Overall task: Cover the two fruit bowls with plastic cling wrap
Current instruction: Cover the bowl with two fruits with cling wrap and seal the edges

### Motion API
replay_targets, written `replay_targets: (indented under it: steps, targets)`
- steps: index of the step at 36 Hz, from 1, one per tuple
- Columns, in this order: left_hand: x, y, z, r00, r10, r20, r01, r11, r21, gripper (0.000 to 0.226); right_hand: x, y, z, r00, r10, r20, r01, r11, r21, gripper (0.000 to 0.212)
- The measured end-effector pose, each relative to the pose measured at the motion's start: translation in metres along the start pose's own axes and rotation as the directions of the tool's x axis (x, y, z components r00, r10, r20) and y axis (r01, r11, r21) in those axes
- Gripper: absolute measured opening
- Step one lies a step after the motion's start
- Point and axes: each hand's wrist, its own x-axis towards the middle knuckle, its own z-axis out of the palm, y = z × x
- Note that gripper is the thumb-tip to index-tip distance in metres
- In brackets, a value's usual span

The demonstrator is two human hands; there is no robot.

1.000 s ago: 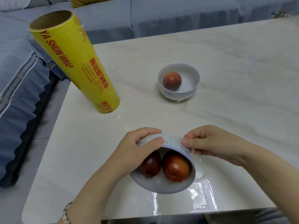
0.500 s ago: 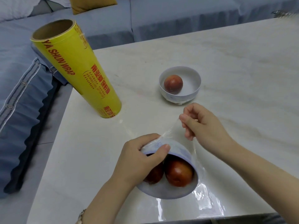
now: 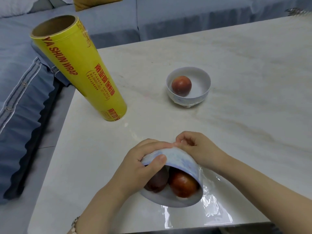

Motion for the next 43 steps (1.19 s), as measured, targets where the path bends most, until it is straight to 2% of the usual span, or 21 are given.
replay_targets:
  steps: [4,7,10,12,14,16,19,21,23,27,31,35,39,41,43]
  targets:
    - [0.0,-0.001,-0.001,0.999,0.035,0.01,-0.035,0.999,0.038,0.026,-0.002,0.0,-0.002,0.986,0.151,0.068,-0.159,0.979,0.128,0.009]
    - [0.001,0.001,0.0,0.999,-0.032,0.036,0.033,0.999,-0.024,0.029,-0.003,0.005,-0.005,0.98,0.187,0.067,-0.189,0.981,0.038,0.008]
    - [0.002,0.003,0.001,0.998,-0.066,0.019,0.067,0.997,-0.042,0.027,-0.006,0.016,-0.012,0.992,0.13,0.002,-0.129,0.986,-0.103,0.017]
    - [0.003,0.003,0.001,0.997,-0.071,0.009,0.071,0.997,-0.032,0.027,-0.01,0.017,-0.021,0.989,0.102,-0.109,-0.104,0.994,-0.013,0.014]
    - [0.003,0.003,0.001,0.997,-0.074,0.004,0.074,0.997,-0.018,0.028,-0.021,0.009,-0.033,0.969,0.022,-0.248,0.001,0.996,0.092,0.017]
    - [0.003,0.002,0.001,0.997,-0.079,-0.004,0.079,0.997,-0.007,0.028,-0.035,-0.005,-0.041,0.958,-0.071,-0.278,0.118,0.981,0.156,0.018]
    - [0.004,0.002,0.001,0.997,-0.069,-0.026,0.069,0.998,-0.006,0.026,-0.058,-0.018,-0.037,0.984,-0.152,-0.095,0.163,0.978,0.127,0.012]
    - [0.005,0.001,0.001,0.997,-0.068,-0.038,0.068,0.998,-0.005,0.025,-0.064,-0.016,-0.026,0.986,-0.159,0.047,0.162,0.985,-0.058,0.035]
    - [0.005,-0.001,0.001,0.996,-0.063,-0.059,0.062,0.998,-0.014,0.025,-0.062,-0.014,-0.016,0.98,-0.165,0.114,0.184,0.967,-0.177,0.046]
    - [0.002,-0.004,0.001,0.995,-0.043,-0.089,0.038,0.998,-0.052,0.028,-0.052,-0.016,-0.007,0.976,-0.134,0.172,0.146,0.988,-0.056,0.05]
    - [0.0,-0.005,0.002,0.994,-0.044,-0.102,0.039,0.998,-0.048,0.032,-0.043,-0.009,-0.007,0.972,-0.123,0.201,0.114,0.992,0.059,0.066]
    - [0.003,-0.004,0.003,0.979,-0.102,-0.176,0.094,0.994,-0.057,0.031,-0.035,-0.012,-0.012,0.952,-0.125,0.28,0.094,0.988,0.122,0.062]
    - [0.006,-0.002,0.007,0.952,-0.152,-0.266,0.135,0.987,-0.084,0.025,-0.029,-0.021,-0.016,0.933,-0.12,0.339,0.097,0.992,0.085,0.057]
    - [0.005,-0.001,0.009,0.939,-0.164,-0.303,0.138,0.985,-0.106,0.025,-0.026,-0.02,-0.02,0.932,-0.073,0.355,0.061,0.997,0.043,0.064]
    - [0.003,-0.001,0.01,0.915,-0.188,-0.357,0.152,0.98,-0.128,0.019,-0.022,-0.015,-0.025,0.947,-0.003,0.322,0.002,1.0,0.002,0.083]
